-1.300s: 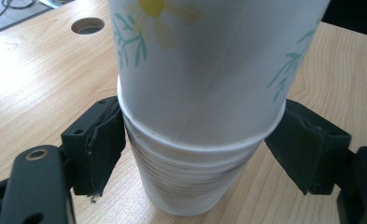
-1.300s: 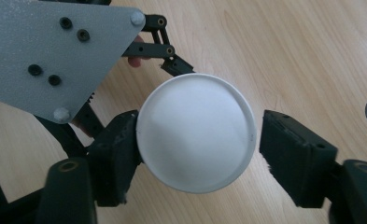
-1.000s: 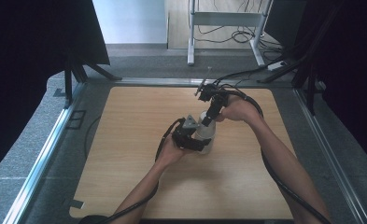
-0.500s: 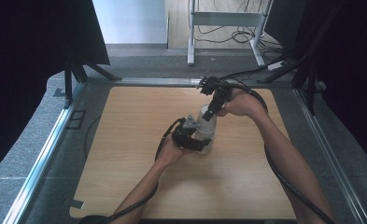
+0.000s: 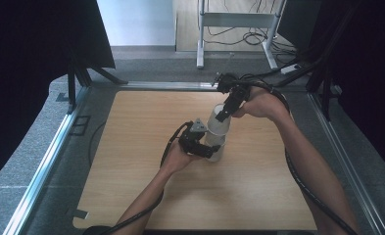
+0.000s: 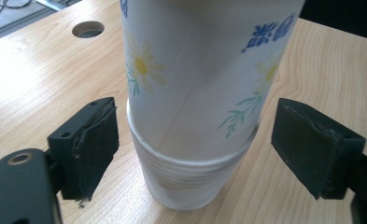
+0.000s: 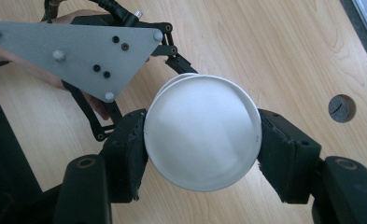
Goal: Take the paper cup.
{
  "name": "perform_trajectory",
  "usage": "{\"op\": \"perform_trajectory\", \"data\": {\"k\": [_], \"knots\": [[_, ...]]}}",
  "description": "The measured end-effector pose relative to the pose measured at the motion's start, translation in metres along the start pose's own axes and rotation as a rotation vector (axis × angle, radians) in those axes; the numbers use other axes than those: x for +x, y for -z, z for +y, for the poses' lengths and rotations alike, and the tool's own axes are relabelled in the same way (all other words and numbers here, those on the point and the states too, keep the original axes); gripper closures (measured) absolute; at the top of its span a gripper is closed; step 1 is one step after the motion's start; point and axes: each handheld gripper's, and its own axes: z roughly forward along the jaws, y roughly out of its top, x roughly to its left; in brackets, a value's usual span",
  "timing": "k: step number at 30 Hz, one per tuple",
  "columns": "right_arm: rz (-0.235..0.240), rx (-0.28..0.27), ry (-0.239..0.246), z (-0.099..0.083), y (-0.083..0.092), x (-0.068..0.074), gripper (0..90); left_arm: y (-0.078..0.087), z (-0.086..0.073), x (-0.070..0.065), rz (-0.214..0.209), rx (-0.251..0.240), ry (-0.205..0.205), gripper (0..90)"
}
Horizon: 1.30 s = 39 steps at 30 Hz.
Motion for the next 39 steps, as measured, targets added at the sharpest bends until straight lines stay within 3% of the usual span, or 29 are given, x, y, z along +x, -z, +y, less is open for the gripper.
{"op": "perform_trajectory", "data": {"k": [18, 39], "knots": [[0.007, -0.039, 0.034, -0.018, 0.033, 0.025, 37.1, 0.028, 0.004, -0.006, -0.075, 0.027, -0.011, 2.2], [0.043, -0.072, 0.070, -0.054, 0.026, 0.051, 37.1, 0.052, -0.011, -0.022, -0.150, 0.058, -0.068, 1.1]]}}
